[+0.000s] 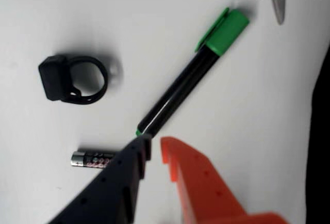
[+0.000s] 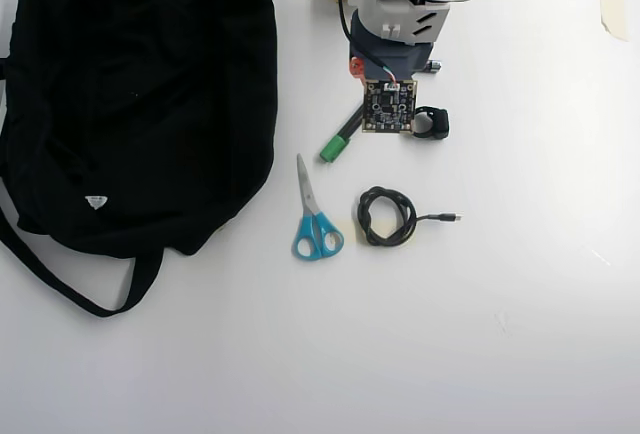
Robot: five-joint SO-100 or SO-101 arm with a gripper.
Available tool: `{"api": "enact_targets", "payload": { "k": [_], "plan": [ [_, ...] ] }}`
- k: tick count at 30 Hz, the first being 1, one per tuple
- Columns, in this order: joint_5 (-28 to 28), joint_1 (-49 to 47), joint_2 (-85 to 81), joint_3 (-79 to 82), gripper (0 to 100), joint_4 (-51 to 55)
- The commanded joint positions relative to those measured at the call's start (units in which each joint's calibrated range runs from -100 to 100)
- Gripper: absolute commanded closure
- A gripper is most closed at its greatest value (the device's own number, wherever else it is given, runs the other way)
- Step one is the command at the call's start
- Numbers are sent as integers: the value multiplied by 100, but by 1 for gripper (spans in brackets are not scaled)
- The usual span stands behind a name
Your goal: Put the green marker into the black bag
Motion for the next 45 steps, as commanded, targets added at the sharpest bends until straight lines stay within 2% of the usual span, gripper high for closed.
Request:
{"api": "enact_targets", "payload": {
  "k": [1, 3, 16, 24, 32, 45],
  "plan": [
    [-10, 47, -253, -112, 97, 85],
    [-47, 174, -178, -103, 97, 85],
    [-1347, 151, -153, -94, 97, 68],
    [-1966, -215, -153, 508, 84, 68],
    [-2480, -395, -153, 948, 82, 25],
    [-2506, -589, -153, 1685, 81, -1552]
  ]
}}
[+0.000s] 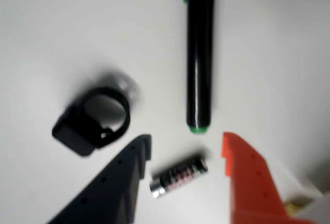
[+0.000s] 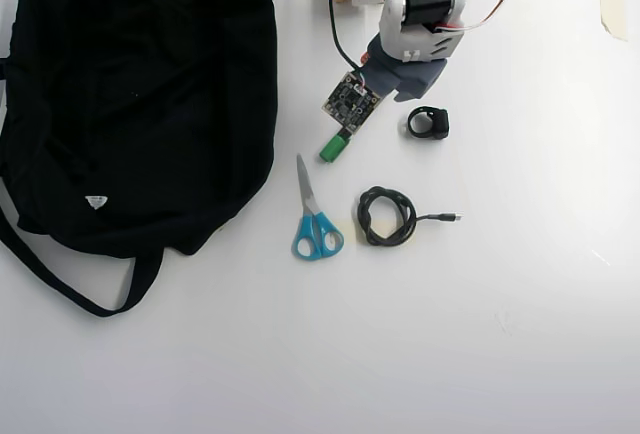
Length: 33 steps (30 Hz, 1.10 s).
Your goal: Put the green marker into the black bag
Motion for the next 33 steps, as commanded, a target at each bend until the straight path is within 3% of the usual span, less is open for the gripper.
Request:
{"api": "enact_targets", "payload": {
  "k": [1, 5, 17, 33],
  "plan": [
    [-1, -52, -153, 308, 80, -582],
    [-1, -23, -153, 658, 75, -909],
    [57, 135, -153, 1709, 75, -2528],
    [335, 538, -153, 2177, 75, -3019]
  ]
}}
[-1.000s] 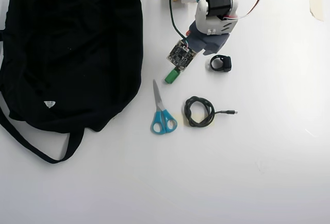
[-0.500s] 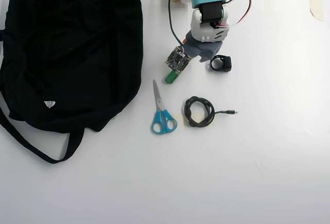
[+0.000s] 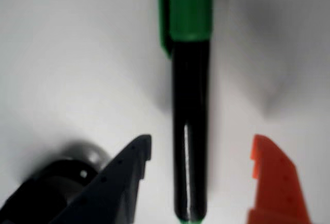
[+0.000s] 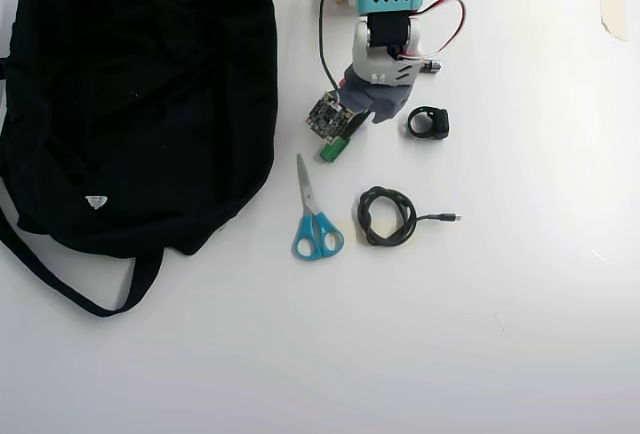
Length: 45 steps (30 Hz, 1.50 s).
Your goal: Put the green marker into the black bag
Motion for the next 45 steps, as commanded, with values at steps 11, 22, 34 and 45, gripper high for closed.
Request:
{"api": "enact_targets", "payload": {
  "k": [11, 22, 34, 45],
  "plan": [
    [141, -14, -137, 74, 75, -194],
    [282, -29, 311, -16, 75, -194],
    [288, 8, 843, -222, 76, -392],
    [288, 16, 843, -186, 93, -392]
  ]
}}
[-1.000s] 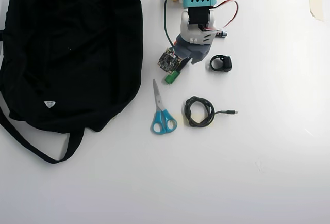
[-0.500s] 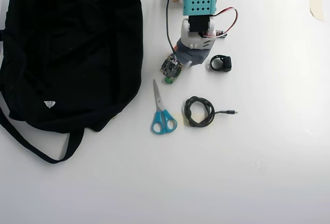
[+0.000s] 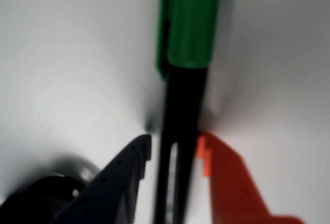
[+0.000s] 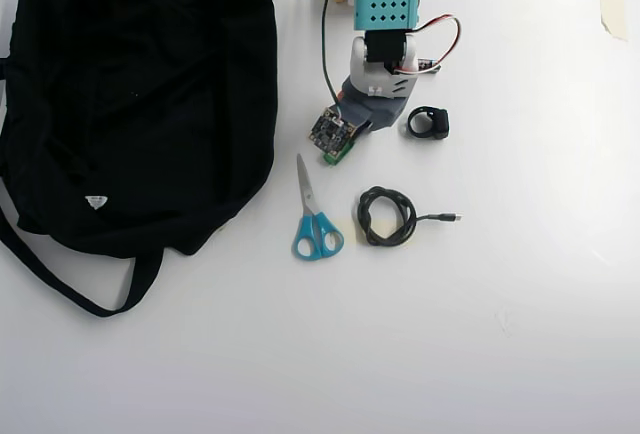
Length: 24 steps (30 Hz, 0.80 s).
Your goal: Put the green marker into the black bag
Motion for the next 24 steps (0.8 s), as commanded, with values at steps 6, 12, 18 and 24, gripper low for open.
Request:
{"api": "enact_targets", "payload": {
  "k": [6, 12, 18, 24],
  "plan": [
    [29, 9, 54, 3, 98, -109],
    [34, -6, -46, -60, 98, -92],
    [34, -44, -79, -239, 98, -23],
    [165, -51, -87, -617, 98, 158]
  ]
}}
